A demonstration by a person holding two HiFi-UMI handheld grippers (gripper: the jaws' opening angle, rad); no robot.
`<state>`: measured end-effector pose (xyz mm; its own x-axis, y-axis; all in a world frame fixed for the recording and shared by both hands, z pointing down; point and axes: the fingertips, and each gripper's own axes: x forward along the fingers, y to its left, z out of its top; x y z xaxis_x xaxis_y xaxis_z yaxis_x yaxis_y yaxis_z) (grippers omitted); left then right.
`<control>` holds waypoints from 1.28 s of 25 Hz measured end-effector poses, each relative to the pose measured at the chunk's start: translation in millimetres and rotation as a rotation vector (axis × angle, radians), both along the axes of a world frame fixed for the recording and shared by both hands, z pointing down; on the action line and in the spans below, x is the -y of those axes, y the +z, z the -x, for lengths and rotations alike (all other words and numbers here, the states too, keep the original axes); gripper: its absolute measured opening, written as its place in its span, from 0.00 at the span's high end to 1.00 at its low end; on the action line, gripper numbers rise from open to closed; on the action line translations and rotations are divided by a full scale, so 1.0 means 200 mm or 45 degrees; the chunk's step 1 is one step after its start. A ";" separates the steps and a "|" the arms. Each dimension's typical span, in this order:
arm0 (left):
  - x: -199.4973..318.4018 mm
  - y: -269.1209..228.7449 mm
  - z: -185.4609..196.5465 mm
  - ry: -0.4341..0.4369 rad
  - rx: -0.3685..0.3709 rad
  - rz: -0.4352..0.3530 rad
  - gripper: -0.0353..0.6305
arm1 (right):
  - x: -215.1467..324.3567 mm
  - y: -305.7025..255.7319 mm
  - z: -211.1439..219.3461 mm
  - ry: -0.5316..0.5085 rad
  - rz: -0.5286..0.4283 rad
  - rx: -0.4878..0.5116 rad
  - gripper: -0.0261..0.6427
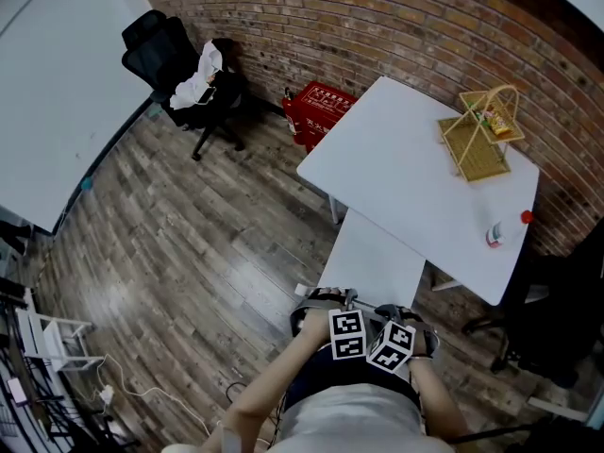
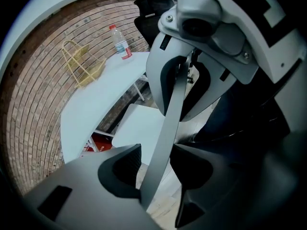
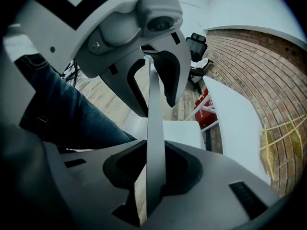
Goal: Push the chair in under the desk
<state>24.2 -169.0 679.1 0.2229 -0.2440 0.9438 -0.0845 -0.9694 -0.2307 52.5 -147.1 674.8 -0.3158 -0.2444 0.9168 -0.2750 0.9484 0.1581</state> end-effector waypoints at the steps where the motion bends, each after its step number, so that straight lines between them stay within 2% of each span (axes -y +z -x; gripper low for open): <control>1: 0.03 0.00 0.00 0.006 -0.003 -0.004 0.65 | 0.03 0.00 0.00 0.008 -0.001 -0.002 0.83; 15: 0.44 0.00 0.07 0.107 0.009 -0.019 0.65 | 0.42 -0.01 0.09 0.101 0.001 0.020 0.83; 22: 0.60 -0.01 0.10 0.173 0.005 0.000 0.65 | 0.58 -0.01 0.12 0.154 0.004 0.016 0.83; 32: 0.76 -0.02 0.08 0.229 -0.012 -0.036 0.65 | 0.74 -0.01 0.11 0.198 0.015 0.018 0.83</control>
<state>8.0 -321.9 674.4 0.2741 -0.2259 0.9348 0.0875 -0.9621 -0.2582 31.4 -294.8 672.4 -0.2879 -0.2807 0.9156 -0.4211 0.8958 0.1422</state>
